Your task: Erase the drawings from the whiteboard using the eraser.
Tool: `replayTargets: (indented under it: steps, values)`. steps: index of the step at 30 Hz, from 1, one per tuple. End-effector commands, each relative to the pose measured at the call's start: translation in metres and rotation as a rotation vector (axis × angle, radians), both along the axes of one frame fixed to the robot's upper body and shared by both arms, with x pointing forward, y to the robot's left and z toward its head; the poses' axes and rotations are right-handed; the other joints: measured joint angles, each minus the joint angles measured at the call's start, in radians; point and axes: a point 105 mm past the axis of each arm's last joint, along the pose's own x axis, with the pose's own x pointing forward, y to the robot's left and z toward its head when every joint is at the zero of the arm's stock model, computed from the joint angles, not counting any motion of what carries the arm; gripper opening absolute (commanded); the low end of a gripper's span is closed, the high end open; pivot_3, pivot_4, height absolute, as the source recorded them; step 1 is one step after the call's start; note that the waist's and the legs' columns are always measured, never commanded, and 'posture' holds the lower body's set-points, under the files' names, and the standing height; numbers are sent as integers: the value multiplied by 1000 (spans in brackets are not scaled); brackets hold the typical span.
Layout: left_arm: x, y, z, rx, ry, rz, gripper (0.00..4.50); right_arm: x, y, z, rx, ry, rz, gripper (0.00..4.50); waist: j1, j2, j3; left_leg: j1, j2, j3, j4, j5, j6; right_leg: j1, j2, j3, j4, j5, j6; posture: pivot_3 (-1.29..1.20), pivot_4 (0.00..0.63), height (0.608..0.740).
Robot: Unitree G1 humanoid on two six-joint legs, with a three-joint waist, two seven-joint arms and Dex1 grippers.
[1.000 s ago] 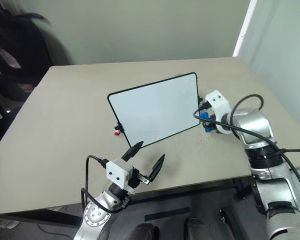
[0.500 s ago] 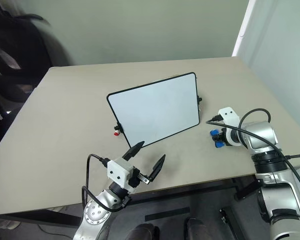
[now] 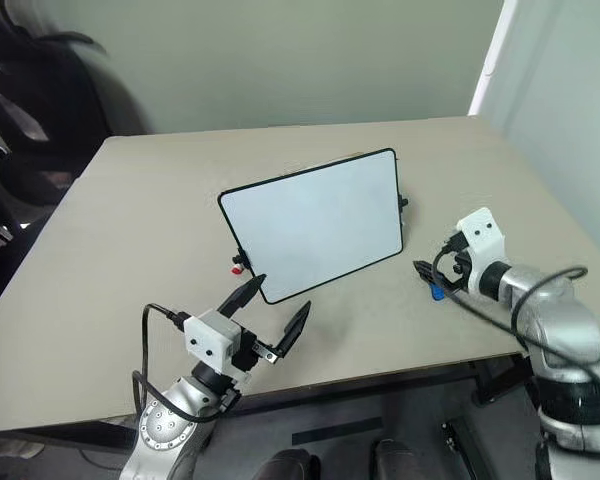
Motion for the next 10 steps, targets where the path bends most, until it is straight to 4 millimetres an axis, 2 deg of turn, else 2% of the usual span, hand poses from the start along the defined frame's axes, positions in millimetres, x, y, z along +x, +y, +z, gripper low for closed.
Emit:
replayTargets:
  steps: [1, 6, 10]
  values:
    - [1, 2, 7, -8, -20, -5, 4500, -8, 11, 28, 54, -264, 6, 4452, -2, -1, 0, 0, 0, 0, -1, 0, 0, 0, 0, 0, 0, 0, 0, 0, 150, 739]
    - [3, 1, 2, -1, -10, -8, 4500, -15, 28, 8, 113, -234, 84, 4452, -2, -1, 1, -1, 0, -1, 0, 0, 0, -1, 0, 0, 0, -1, 1, 0, 150, 739]
    - [5, -2, -1, 6, 3, -14, 4500, -16, 27, -4, 154, -176, 106, 4452, -2, -2, 2, -2, 0, -1, 0, -1, -2, -2, 0, 0, -1, -1, 1, 0, 150, 739]
